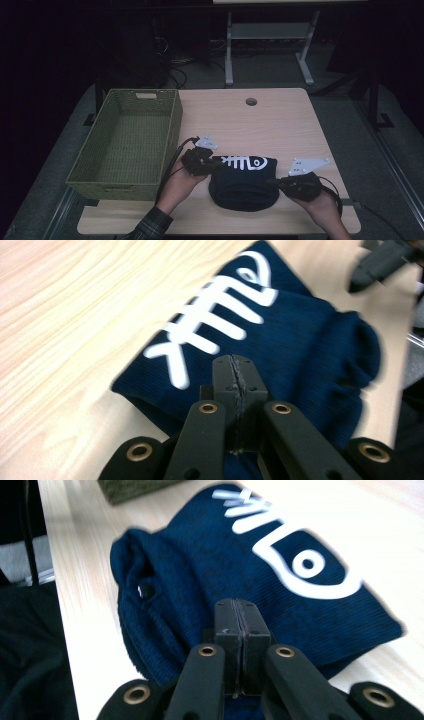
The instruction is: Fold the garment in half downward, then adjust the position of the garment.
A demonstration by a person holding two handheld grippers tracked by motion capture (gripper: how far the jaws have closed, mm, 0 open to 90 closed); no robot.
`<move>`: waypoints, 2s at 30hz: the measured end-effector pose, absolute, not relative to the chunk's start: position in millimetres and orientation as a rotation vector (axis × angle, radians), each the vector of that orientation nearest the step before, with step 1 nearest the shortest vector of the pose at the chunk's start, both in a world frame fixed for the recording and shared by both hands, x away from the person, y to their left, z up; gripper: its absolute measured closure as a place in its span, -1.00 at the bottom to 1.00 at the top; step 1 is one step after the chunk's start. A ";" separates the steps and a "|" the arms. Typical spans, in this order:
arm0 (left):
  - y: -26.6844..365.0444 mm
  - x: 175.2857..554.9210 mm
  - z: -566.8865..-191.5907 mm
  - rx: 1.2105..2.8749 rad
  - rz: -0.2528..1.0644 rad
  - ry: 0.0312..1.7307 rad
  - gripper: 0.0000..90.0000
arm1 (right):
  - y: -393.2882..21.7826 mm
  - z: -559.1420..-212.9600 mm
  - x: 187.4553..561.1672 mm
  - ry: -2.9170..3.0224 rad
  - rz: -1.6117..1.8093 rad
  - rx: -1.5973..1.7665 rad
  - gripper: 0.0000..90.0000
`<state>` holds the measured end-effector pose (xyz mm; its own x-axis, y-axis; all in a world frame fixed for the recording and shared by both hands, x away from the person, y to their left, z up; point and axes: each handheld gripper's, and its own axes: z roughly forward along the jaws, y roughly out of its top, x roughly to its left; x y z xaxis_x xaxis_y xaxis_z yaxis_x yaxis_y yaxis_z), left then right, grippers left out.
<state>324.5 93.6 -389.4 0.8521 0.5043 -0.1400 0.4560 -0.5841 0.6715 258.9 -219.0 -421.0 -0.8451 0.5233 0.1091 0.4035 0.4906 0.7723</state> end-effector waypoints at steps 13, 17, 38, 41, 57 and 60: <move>64.9 362.7 -431.3 2.373 0.073 0.741 0.99 | -199.9 -452.1 249.6 2.724 1.216 0.787 1.00; 58.0 370.2 -440.2 2.381 0.055 0.738 1.00 | -187.2 -457.4 245.4 2.751 1.208 0.751 1.00; 70.5 355.2 -412.4 2.321 0.051 0.736 0.36 | -192.6 -442.4 238.6 2.588 1.255 0.747 0.33; 79.3 350.7 -409.2 2.314 0.048 0.755 0.19 | -200.7 -439.1 240.2 2.538 1.246 0.802 0.09; 88.7 345.2 -427.5 2.300 0.061 0.822 -0.55 | -256.5 -448.9 246.1 2.319 1.120 1.075 -0.71; 90.0 346.7 -432.8 2.309 0.060 0.832 -0.59 | -266.8 -458.7 252.3 2.323 1.093 1.140 -0.82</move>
